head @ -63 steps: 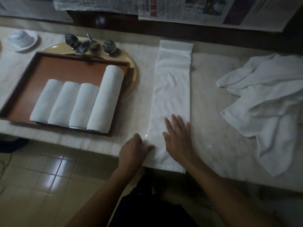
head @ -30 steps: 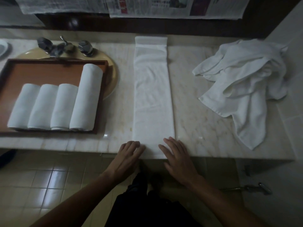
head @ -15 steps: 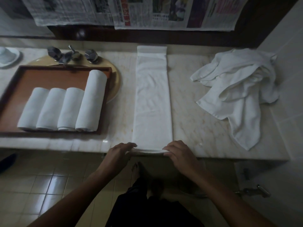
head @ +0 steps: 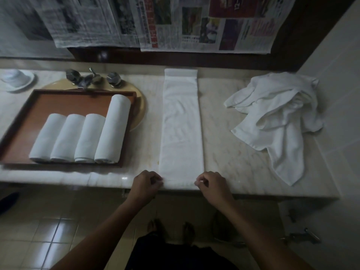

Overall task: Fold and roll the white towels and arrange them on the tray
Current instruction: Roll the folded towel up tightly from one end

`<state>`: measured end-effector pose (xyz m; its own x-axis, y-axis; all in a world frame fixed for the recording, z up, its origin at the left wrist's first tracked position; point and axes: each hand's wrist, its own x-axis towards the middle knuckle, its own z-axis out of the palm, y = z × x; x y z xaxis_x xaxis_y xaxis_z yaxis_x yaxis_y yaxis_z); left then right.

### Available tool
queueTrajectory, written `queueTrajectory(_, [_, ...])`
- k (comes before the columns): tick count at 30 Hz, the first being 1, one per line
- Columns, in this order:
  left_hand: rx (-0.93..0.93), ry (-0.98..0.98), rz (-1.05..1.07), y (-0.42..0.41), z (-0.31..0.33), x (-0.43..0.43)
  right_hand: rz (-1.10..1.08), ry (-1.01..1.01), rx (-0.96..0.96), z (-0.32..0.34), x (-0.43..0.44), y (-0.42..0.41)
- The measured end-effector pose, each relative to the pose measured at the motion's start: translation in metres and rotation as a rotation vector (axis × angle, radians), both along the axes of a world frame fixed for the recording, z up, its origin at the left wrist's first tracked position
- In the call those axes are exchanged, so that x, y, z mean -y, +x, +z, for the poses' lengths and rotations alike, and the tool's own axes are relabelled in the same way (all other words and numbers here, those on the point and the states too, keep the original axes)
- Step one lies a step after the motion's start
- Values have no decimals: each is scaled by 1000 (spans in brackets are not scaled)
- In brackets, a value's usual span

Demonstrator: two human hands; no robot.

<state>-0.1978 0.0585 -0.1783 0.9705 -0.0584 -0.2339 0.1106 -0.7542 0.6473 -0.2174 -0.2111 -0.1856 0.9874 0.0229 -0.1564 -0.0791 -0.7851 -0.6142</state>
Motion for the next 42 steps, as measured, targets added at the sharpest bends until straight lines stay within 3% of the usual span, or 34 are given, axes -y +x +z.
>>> queueTrajectory(2, [60,45,-45,1,1,1,35,-46,80,-4,-3,0])
queueTrajectory(8, [362,211,-514,-9,-7,11,191,-116,170,-11,-14,-6])
queueTrajectory(19, [446,252,-675,-4,-13,-9,347,-250,181,-3,-14,-17])
queueTrajectory(26, [375,195,-586,6,-13,-14,311,-242,163,1,-13,-12])
queueTrajectory(36, [-94,-86,-128,30,10,-29,-15,130,-183,20,2,14])
queueTrajectory(42, [-127,-116,1,34,5,-24,-43,89,-133,14,-5,17])
